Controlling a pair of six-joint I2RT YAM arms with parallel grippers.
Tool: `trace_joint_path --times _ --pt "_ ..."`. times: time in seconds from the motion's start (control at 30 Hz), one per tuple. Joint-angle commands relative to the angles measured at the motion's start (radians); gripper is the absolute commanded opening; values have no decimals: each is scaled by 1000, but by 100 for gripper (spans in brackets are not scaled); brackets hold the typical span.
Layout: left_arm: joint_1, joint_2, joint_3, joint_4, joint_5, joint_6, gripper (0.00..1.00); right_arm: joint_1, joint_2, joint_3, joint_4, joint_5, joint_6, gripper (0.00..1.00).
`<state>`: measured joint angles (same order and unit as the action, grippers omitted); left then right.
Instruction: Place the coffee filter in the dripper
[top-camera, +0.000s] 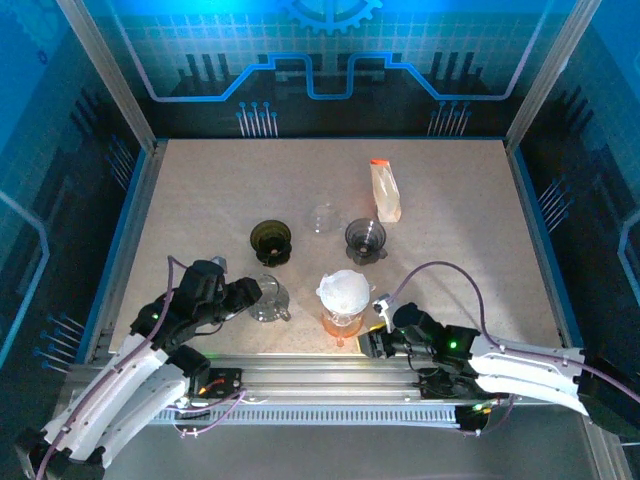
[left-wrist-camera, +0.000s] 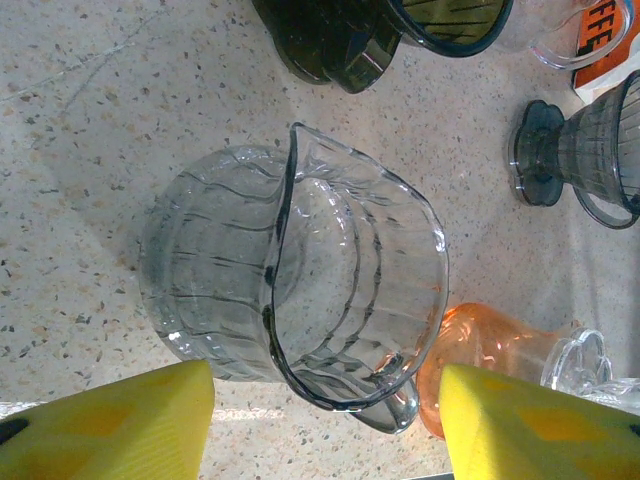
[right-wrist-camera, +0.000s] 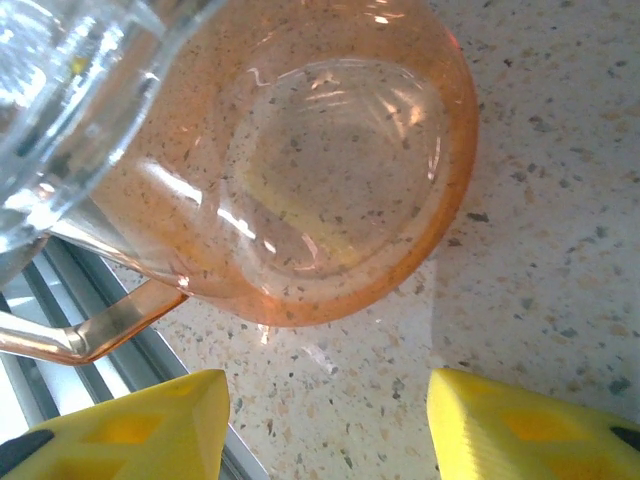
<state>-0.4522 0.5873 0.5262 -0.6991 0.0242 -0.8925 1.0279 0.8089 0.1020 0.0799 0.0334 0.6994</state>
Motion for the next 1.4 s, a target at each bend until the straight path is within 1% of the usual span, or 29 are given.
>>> trace_joint_path --times 0.0,0.23,0.5,0.7,0.83,1.1,1.2,1.3,1.37 --pt "12 13 12 14 25 -9 62 12 46 -15 129 -22 -14 56" --pt "12 11 2 18 34 -18 62 9 193 11 279 -17 -15 54" --pt "15 6 15 -3 24 -11 61 -18 352 44 439 -10 -14 50" --pt "25 -1 17 -22 6 -5 61 -47 511 90 581 -14 -1 50" --pt "51 -9 17 -31 2 1 57 -67 603 129 638 -20 3 50" --pt "125 -9 24 -32 13 40 57 -121 743 216 705 -55 3 48" --pt "183 25 23 36 23 66 56 -135 784 241 721 -66 3 48" --pt "247 98 27 182 57 83 59 -140 818 258 736 -72 8 48" --pt "274 165 40 278 56 88 60 -141 840 270 746 -75 13 48"
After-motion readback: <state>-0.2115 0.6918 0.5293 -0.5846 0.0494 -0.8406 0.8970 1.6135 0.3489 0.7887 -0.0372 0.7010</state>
